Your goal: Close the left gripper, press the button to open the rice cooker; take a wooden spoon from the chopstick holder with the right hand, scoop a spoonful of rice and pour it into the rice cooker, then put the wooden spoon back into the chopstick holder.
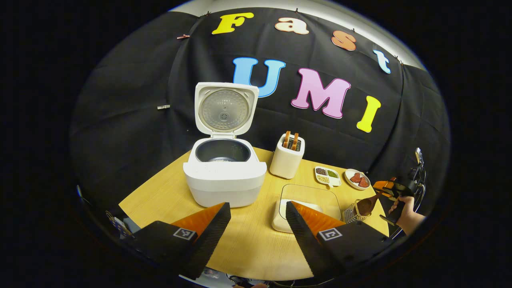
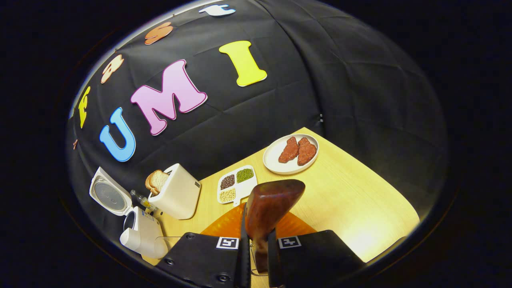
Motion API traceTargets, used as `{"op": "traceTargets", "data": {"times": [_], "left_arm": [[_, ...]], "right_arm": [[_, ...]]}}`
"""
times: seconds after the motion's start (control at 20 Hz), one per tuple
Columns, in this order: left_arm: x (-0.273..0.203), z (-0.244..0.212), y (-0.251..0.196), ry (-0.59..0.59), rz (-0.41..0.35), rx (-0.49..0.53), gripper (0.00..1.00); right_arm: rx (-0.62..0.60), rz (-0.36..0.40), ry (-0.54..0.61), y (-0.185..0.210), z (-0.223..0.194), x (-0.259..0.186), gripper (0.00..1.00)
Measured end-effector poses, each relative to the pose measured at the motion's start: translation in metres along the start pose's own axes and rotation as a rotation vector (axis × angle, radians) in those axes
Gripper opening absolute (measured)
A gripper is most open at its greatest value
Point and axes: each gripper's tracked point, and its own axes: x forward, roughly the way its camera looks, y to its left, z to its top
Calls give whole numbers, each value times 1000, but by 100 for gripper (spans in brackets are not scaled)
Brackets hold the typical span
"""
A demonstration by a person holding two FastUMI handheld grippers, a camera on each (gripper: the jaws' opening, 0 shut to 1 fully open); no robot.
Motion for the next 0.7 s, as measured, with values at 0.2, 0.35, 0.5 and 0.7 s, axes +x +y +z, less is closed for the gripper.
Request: {"op": "traceTargets", "data": {"times": [0.2, 0.35, 0.5, 0.7], "left_arm": [[1, 15, 2, -10, 17, -79, 96], [5, 33, 20, -46, 50, -77, 96], [9, 59, 39, -88, 73, -73, 96], [22, 101, 60, -153, 91, -50, 96]], "right_arm": [[33, -26, 25, -9, -15, 14, 22], [30, -25, 49, -10, -25, 17, 25], [36, -22, 30, -8, -21, 6, 46], [-12, -54, -9, -17, -14, -24, 99]]}}
